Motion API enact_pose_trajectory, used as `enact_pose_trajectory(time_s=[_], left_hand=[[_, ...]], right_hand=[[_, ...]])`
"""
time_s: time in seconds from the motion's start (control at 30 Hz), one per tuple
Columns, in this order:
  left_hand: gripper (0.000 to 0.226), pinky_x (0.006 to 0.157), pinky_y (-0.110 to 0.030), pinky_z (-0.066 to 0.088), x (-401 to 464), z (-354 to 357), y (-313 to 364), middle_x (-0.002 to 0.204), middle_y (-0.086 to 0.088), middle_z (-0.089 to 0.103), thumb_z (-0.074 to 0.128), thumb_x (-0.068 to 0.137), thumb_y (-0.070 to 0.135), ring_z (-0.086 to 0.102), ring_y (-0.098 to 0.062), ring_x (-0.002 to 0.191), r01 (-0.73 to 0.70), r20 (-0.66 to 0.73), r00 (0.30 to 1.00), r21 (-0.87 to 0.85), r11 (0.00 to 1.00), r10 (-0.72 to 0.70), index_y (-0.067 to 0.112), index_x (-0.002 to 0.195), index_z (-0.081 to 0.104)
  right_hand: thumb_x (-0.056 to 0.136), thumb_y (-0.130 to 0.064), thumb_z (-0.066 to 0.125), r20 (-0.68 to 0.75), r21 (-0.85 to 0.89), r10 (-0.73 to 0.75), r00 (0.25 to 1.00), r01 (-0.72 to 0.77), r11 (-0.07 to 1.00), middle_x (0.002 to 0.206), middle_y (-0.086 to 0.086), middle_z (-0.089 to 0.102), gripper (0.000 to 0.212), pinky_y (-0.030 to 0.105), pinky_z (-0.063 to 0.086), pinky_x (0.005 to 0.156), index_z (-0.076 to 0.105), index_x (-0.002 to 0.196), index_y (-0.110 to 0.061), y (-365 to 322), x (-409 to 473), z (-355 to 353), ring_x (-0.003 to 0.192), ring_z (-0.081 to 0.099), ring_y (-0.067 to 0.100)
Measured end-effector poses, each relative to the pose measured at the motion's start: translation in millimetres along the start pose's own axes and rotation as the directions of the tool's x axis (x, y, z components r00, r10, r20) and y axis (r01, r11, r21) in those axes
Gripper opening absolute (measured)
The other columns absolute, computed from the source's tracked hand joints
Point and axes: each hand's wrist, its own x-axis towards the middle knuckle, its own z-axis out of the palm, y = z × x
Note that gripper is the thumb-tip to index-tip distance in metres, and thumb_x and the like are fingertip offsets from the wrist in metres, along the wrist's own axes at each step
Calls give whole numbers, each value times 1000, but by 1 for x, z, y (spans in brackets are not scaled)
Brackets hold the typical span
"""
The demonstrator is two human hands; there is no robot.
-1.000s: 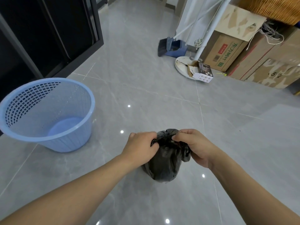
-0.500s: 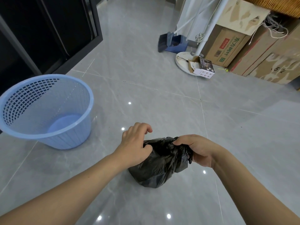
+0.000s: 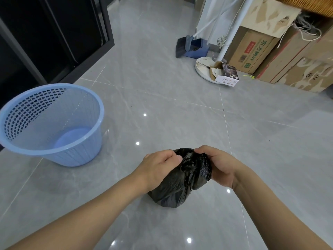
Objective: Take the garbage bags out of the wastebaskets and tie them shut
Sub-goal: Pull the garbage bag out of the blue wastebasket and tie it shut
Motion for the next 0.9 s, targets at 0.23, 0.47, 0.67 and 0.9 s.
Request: enact_pose_trajectory(time_s=[0.23,0.47,0.67,0.9], left_hand=[[39,58,-30,39,9,3,-3,59,8,47,59,82,48,48,-9,55,100,97,990,70,992,-107,14,66,52],[31,45,-23,26,23,-37,8,47,11,35,45,82,25,31,-8,44,161,146,976,-4,987,-159,23,51,40],[32,52,-26,33,13,-77,-21,51,1,48,45,87,18,41,-16,50,388,17,917,188,902,-398,15,56,53],[15,56,-32,33,18,-50,-9,63,-9,59,50,73,20,49,-21,55,277,148,957,-730,625,-251,16,58,50]], right_hand=[[91,-43,52,-49,-76,-49,998,45,996,108,11,73,43,36,50,83,71,109,-9,-3,-4,10,101,68,27],[93,-54,38,-498,-756,-665,557,96,647,55,-6,53,43,28,35,49,58,71,-24,10,17,-2,55,54,13],[92,-59,28,-432,-883,-654,621,-144,446,57,-4,45,55,27,27,44,40,55,-19,45,29,-28,54,48,19],[88,-69,16,-88,-992,-723,685,-125,2,78,-10,47,57,25,29,53,54,77,-27,55,29,-20,78,52,13]])
